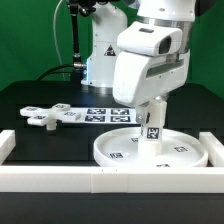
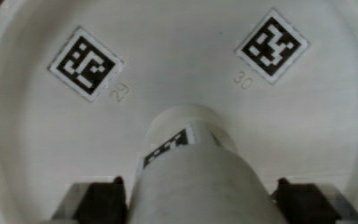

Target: Assemble round table

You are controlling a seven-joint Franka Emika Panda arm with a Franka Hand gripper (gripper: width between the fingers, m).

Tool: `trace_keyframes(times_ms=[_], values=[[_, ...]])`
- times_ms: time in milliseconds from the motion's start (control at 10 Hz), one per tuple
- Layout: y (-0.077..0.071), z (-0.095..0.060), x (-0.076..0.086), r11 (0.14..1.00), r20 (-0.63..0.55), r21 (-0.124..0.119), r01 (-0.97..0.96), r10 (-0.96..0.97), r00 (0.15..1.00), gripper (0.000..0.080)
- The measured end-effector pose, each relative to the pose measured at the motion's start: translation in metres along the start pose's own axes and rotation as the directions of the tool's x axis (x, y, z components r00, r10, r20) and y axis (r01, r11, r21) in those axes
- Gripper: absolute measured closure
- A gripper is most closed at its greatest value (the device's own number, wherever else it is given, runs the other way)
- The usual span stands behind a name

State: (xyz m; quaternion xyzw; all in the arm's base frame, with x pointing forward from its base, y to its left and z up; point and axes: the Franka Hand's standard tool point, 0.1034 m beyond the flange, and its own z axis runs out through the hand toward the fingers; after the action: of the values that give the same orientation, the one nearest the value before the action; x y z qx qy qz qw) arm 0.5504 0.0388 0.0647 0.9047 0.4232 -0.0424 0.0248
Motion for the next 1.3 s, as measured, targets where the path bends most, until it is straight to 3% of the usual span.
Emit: trace_keyframes(times_ms=[300,600,1000,1200,1300], values=[[-0.0042,0.0001,-0.001,0.917,-0.016,0.04,-0.397,0.398,0.917,0.0392],[-0.0059,0.0003,0.0001,0.682,0.004,0.086,-0.726,0.729,0.685,0.0392],[-0.0066,-0.0002,0.0017,0.502,0.023,0.091,-0.86,0.863,0.505,0.0392],[-0.008,-0.0002,0.0015,0.312,0.039,0.104,-0.944,0.947,0.318,0.0392],[-0.0089,0.0,0.0012,0.175,0.062,0.115,-0.978,0.981,0.183,0.0392]])
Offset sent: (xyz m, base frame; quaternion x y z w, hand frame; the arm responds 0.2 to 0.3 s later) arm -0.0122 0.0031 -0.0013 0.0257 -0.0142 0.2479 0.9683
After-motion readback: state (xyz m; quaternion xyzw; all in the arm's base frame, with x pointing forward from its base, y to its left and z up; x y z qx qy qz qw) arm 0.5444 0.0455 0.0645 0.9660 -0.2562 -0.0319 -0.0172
